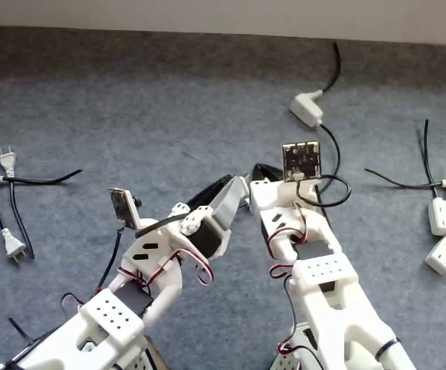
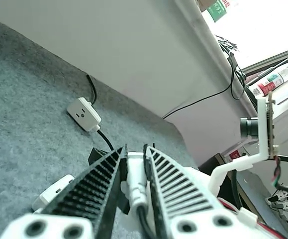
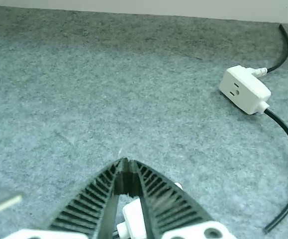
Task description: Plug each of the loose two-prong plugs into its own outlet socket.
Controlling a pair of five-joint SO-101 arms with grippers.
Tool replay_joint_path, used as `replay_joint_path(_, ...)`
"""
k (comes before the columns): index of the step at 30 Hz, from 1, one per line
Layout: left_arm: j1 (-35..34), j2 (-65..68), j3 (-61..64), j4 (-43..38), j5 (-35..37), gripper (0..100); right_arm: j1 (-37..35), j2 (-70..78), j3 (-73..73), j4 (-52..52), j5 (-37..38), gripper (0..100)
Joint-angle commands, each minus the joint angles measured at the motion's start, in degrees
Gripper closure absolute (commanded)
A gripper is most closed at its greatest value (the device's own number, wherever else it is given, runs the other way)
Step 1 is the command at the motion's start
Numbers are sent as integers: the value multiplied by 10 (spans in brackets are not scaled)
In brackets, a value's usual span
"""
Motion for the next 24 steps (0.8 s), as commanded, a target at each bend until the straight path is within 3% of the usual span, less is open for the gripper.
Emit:
replay_joint_path(1,58,7,-1,33,-4,993,2,-4,-55,-23,4,991)
replay_joint_path(24,80,8,2,35,-4,993,19,-5,-58,-22,4,991)
